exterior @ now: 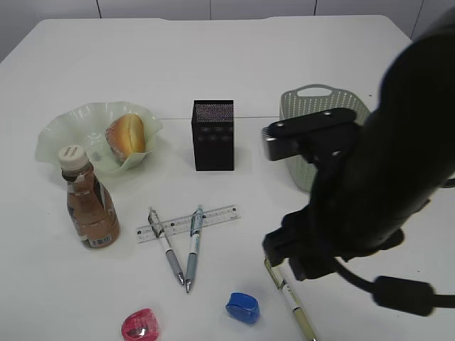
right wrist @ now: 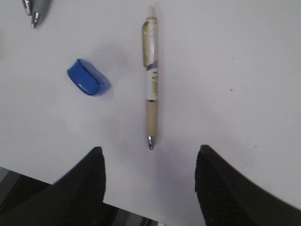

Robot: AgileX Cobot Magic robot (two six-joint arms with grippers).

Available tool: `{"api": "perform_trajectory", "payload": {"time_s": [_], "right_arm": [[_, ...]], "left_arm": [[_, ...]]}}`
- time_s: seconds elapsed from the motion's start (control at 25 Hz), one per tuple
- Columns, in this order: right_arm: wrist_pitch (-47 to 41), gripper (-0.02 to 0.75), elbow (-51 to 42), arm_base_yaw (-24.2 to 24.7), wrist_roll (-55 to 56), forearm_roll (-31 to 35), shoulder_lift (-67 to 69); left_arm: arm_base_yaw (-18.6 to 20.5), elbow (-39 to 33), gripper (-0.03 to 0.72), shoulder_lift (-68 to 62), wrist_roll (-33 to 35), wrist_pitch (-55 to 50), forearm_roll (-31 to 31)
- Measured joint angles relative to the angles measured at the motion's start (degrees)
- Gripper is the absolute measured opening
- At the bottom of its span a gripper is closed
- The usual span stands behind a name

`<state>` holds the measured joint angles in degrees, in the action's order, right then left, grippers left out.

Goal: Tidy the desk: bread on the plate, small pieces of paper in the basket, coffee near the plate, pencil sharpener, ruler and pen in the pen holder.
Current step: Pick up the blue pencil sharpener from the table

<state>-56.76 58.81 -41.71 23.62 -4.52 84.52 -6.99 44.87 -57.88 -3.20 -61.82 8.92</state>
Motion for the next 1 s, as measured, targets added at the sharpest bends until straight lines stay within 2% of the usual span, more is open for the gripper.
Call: {"api": "perform_trajectory", "payload": {"time_s": [0.12, 0.44, 1.0], "right_arm": [[0.4, 0.443, 4.0, -1.7, 1.7, 0.5, 5.8], [0.9, 0.443, 12.6, -1.8, 7.4, 4.5, 16.5], [2.7, 0.44, 13.2, -1.8, 12.3, 6.9, 26.7]], "left_arm": [[0.0, 0.0, 0.444, 0.0, 0.0, 0.6, 0.0], [0.0, 0.0, 0.444, 0.0, 0.0, 1.8, 0.8], [0.0, 0.0, 0.444, 0.0, 0.1, 1.7, 1.5]]}}
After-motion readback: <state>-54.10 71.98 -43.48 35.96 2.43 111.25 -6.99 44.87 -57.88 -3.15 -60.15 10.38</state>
